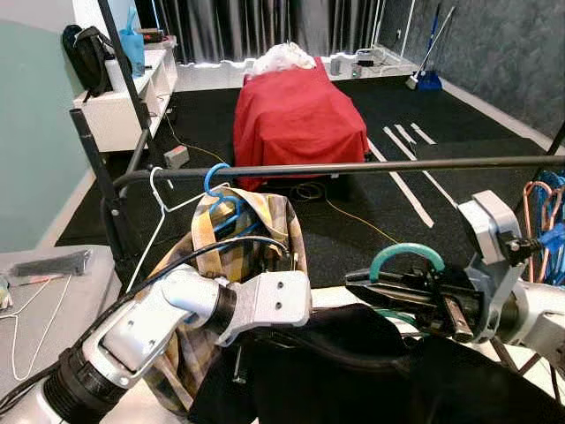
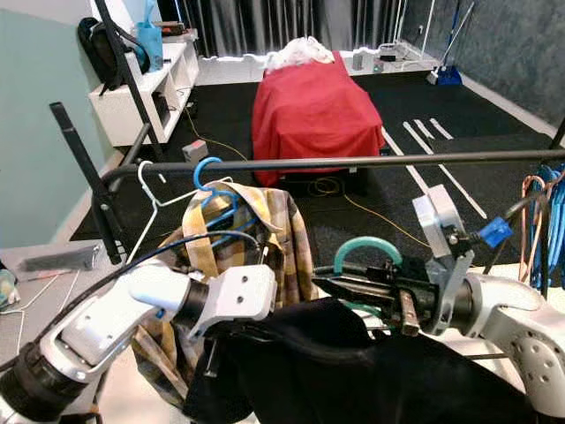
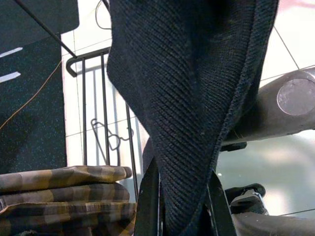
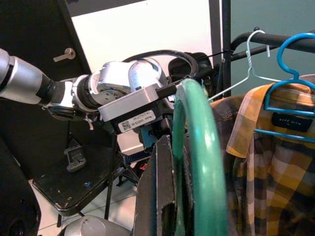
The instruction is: Hang hanger
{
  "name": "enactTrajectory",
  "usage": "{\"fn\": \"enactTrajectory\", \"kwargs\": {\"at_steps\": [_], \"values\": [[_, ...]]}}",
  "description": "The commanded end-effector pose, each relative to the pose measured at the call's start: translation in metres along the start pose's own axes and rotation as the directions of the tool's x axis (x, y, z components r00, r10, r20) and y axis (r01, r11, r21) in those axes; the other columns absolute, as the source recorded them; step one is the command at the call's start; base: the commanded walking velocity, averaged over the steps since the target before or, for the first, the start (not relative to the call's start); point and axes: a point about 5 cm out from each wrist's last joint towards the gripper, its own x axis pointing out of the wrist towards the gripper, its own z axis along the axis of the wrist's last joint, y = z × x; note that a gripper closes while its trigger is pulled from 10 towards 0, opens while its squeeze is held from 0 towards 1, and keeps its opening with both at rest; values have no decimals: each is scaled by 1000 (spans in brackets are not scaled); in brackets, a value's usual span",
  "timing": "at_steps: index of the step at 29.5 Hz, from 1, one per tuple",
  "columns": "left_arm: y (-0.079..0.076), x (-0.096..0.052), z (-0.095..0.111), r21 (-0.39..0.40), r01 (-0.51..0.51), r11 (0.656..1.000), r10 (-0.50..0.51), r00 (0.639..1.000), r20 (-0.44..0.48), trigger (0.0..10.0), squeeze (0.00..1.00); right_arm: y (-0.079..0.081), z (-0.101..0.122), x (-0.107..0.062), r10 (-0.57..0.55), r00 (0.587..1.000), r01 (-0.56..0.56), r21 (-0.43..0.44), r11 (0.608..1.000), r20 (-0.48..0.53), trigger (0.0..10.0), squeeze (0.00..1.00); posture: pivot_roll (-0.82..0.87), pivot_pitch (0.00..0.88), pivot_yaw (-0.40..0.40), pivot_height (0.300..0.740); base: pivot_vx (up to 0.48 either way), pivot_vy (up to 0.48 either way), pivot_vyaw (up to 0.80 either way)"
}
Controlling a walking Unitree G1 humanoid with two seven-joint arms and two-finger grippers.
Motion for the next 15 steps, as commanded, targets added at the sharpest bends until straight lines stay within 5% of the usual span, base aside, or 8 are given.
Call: {"fn": "enactTrajectory", "kwargs": {"at_steps": [1, 10, 11, 12, 13, 15], "values": [[0, 8, 15, 56, 26, 998, -29, 998, 56, 10000, 0, -1, -3, 4, 5, 1000, -4, 9, 1000, -24, 0, 0, -151, 0, 35, 740, 0, 0, 0], [4, 10, 14, 12, 2, 1000, -3, 998, 66, 10000, 0, -4, 3, 2, -7, 1000, 8, -15, 1000, 4, 0, 0, -151, 0, 34, 740, 0, 0, 0], [9, 9, 14, -51, -28, 998, 32, 996, 86, 10000, 231, -5, 8, -1, -15, 1000, 16, -31, 999, 22, 0, 0, -151, 0, 33, 740, 0, 0, 0], [9, 9, 14, -51, -28, 998, 32, 996, 86, 10000, 231, -5, 8, -1, -15, 1000, 16, -31, 999, 22, 0, 0, -151, 0, 33, 740, 0, 0, 0], [10, 5, 14, -95, -27, 995, 37, 994, 105, 10000, 1000, -6, 13, -5, -24, 999, 25, -49, 998, 36, 0, 0, -150, 0, 33, 740, 0, 0, 0], [10, 5, 14, -95, -27, 995, 37, 994, 105, 10000, 1000, -6, 13, -5, -24, 999, 25, -49, 998, 36, 0, 0, -150, 0, 33, 740, 0, 0, 0]]}}
